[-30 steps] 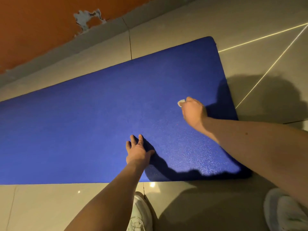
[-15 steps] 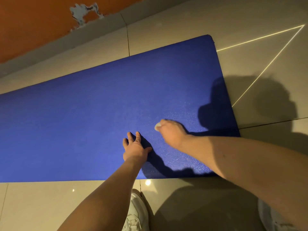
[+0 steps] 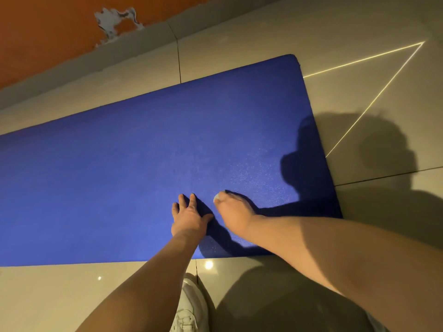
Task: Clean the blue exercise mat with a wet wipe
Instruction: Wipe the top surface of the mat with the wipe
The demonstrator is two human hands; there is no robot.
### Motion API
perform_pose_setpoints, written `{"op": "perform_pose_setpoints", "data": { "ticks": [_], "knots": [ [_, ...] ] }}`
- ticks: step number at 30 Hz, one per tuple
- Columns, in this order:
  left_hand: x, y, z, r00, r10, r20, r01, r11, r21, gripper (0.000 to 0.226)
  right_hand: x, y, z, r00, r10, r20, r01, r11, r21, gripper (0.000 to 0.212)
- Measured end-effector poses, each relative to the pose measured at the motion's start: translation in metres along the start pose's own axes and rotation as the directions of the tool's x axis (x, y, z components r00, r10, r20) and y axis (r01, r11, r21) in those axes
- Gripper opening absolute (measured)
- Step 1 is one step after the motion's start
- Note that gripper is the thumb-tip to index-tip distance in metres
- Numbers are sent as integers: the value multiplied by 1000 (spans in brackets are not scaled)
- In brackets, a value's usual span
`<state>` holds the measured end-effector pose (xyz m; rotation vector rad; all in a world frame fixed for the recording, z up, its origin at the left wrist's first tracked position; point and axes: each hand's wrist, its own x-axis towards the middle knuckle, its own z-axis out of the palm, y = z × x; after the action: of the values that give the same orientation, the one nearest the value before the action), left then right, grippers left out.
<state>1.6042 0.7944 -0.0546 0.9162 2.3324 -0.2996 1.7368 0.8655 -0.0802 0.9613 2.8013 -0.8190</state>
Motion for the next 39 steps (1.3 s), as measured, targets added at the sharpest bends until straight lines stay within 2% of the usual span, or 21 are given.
{"op": "perform_pose_setpoints", "data": {
  "ticks": [5,8,10,13,15,17,19,21,25,27,30,34,35,36,38,39],
  "knots": [
    [-4,-3,2,999,32,41,-33,999,25,104,-5,43,-24,992,34,-119,-35,999,-9,44],
    [-4,-2,3,998,31,49,-33,999,32,106,-12,81,-37,980,126,-152,-136,989,-55,36],
    [-5,-1,4,999,26,36,-27,999,28,106,-13,96,-37,960,204,-191,-212,977,-27,28],
    [-5,-3,5,999,29,29,-30,999,19,105,-11,85,-27,937,263,-231,-259,965,48,30],
    [-8,-6,5,999,38,33,-39,999,19,102,-12,63,-16,941,279,-195,-270,960,71,34],
    [-13,-14,6,999,41,34,-41,999,26,99,-14,33,-2,967,230,-109,-219,970,109,31],
    [-20,-21,11,999,39,35,-40,999,28,98,-22,0,12,994,109,25,-111,990,84,29],
    [-25,-25,17,999,49,23,-50,998,24,97,-31,-20,18,993,-6,120,3,1000,26,40],
    [-29,-24,19,999,36,16,-36,999,10,93,-38,5,2,1000,-27,-16,26,998,-57,43],
    [-29,-22,18,999,38,17,-38,999,12,91,-41,40,-10,996,36,-87,-46,992,-113,42],
    [-32,-22,19,999,41,15,-41,999,11,90,-45,81,-22,971,207,-121,-222,967,-126,27],
    [-33,-23,20,999,41,14,-41,999,15,90,-47,73,-11,956,264,-126,-278,954,-110,23],
    [-33,-23,20,999,41,13,-41,999,14,90,-48,61,-5,966,234,-109,-246,963,-109,22],
    [-32,-22,21,999,41,10,-41,999,15,90,-50,47,4,985,148,-93,-164,967,-196,22],
    [-33,-23,21,999,40,5,-40,999,21,90,-54,18,13,999,-14,30,24,933,-358,25],
    [-33,-23,21,999,39,6,-39,999,21,90,-55,8,23,995,-50,81,75,933,-353,26]
  ]
}}
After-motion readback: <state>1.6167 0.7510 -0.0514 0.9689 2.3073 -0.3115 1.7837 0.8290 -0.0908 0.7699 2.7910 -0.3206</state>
